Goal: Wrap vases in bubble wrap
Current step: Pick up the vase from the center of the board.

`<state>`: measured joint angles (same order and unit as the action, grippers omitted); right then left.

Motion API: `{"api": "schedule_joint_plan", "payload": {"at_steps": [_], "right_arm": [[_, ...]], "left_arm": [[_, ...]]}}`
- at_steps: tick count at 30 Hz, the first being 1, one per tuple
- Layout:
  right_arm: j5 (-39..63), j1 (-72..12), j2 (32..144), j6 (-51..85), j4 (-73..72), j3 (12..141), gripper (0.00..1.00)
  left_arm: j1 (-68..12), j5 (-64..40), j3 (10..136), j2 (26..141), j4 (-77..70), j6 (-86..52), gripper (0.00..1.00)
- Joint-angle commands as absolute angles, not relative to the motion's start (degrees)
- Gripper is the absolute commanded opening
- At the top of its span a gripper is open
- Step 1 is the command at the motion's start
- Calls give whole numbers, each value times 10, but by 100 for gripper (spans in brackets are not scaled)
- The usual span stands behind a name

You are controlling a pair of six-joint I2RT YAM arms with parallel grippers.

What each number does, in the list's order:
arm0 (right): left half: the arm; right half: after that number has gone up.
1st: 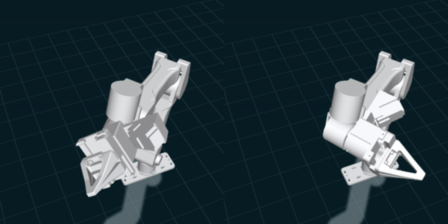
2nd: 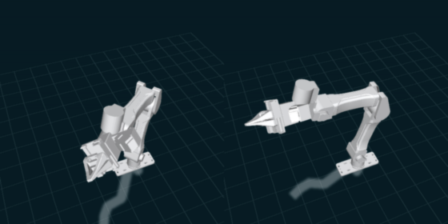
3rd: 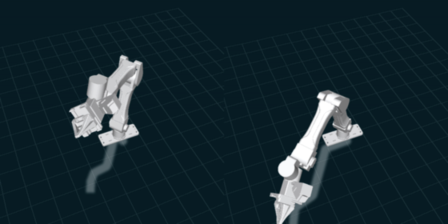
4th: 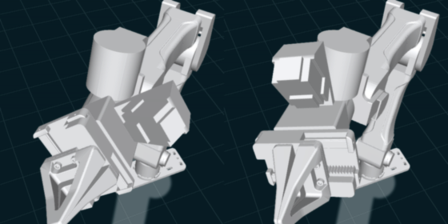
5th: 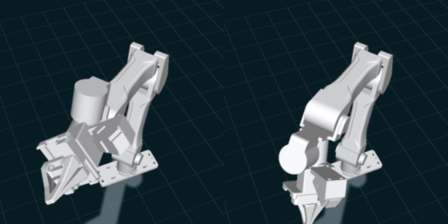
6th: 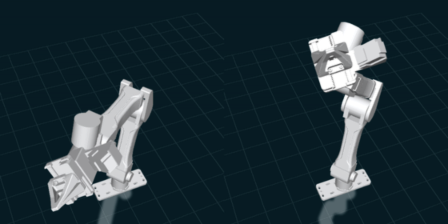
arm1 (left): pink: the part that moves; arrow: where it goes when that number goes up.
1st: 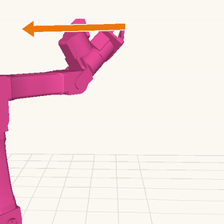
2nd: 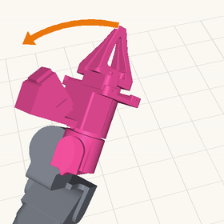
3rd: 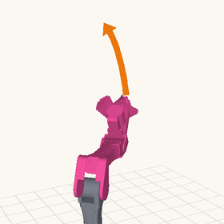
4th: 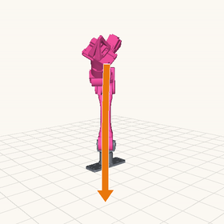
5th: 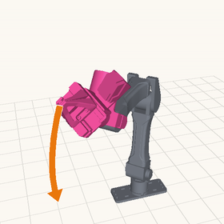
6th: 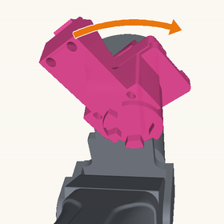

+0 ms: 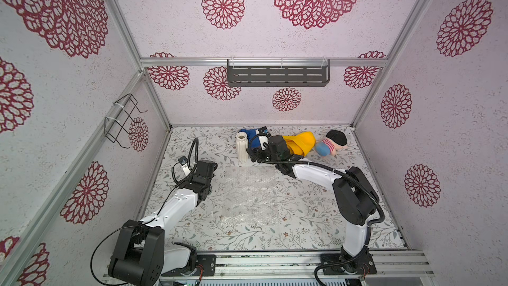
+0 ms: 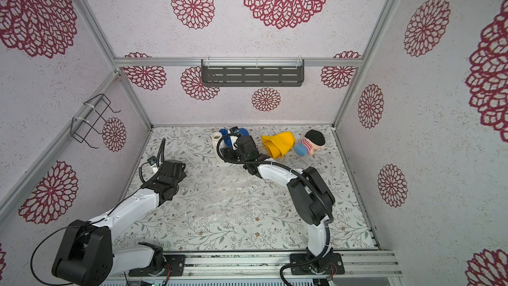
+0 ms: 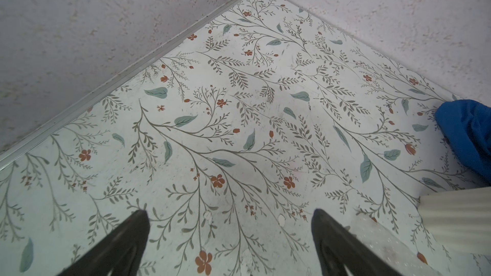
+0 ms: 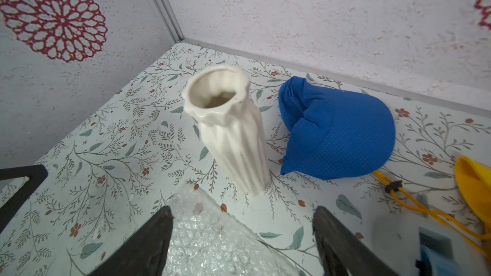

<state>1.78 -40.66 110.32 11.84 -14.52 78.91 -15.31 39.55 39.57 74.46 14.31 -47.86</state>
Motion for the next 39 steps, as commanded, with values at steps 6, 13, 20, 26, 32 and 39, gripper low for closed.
{"api": "schedule_joint_plan", "payload": {"at_steps": [6,13,20,26,32,39], "right_arm": [[14,-422,1158,92,-161,869,85],[-37,-425,1237,83,-180,948,86],[-62,-436,1279,83,-212,975,86],[-98,-441,1306,83,-241,981,80],[-115,-443,1322,86,-275,985,71],[-132,-446,1300,74,-304,956,54]], "left_arm": [[-152,400,421,760,159,-497,99],[-153,401,422,761,159,-496,99],[-153,401,425,764,161,-494,99],[-153,390,427,767,158,-490,99],[-154,383,429,766,155,-486,99],[-154,373,423,758,144,-478,99]]}}
